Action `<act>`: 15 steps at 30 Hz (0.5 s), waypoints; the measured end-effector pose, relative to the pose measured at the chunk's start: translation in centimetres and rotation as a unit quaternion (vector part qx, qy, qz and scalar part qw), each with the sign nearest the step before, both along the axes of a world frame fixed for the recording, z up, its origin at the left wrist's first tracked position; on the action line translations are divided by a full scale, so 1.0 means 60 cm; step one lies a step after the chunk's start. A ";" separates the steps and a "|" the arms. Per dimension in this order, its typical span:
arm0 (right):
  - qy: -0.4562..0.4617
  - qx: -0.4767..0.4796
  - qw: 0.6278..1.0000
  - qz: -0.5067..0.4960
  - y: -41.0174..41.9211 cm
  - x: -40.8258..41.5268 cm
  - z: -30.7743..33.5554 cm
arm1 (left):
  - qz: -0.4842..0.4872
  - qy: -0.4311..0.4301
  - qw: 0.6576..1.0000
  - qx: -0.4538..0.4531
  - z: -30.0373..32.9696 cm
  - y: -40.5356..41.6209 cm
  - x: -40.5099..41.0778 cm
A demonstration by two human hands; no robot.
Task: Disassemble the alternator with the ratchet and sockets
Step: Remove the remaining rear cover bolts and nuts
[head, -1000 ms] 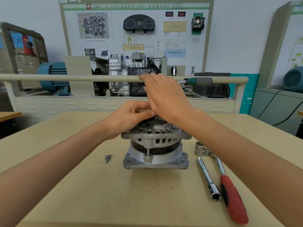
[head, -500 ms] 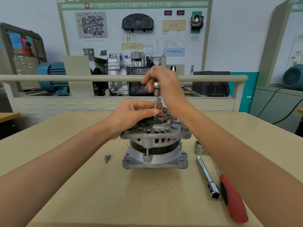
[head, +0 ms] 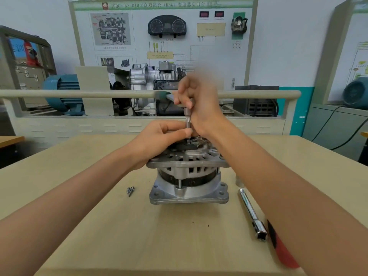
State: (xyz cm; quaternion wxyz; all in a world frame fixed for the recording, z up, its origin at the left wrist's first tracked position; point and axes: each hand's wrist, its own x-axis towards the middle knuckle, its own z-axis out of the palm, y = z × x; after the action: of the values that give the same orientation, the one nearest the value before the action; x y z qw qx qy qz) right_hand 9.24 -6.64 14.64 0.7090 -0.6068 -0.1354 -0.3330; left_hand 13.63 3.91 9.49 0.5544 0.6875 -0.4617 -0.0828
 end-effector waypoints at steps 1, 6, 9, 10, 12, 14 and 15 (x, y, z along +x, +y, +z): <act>0.005 0.041 0.998 0.039 0.002 0.000 0.002 | 0.000 0.005 1.000 0.000 0.001 0.001 0.000; -0.114 -0.332 0.874 -0.336 0.027 0.006 -0.041 | 0.095 -0.021 0.994 -0.052 0.002 -0.008 -0.003; -0.008 -0.483 0.644 -0.593 0.041 0.003 -0.063 | 0.129 -0.078 0.985 -0.081 0.006 -0.019 -0.003; 0.006 -0.467 0.644 -0.606 0.045 0.002 -0.060 | 0.132 -0.099 0.982 -0.088 0.007 -0.021 -0.004; -0.005 -0.440 0.702 -0.559 0.042 0.001 -0.051 | 0.131 -0.131 0.979 -0.086 0.007 -0.024 -0.009; -0.055 -0.363 0.830 -0.421 0.030 -0.001 -0.035 | 0.117 -0.129 0.983 -0.064 0.004 -0.021 -0.013; -0.065 -0.299 0.891 -0.335 0.021 -0.002 -0.026 | 0.099 -0.116 0.987 -0.049 0.003 -0.018 -0.015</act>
State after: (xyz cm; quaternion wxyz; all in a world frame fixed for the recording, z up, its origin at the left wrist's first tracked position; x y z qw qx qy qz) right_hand 9.14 -5.37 13.10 0.3302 -0.7767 -0.0632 -0.5327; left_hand 12.74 2.82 9.64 0.5354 0.7068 -0.4561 0.0757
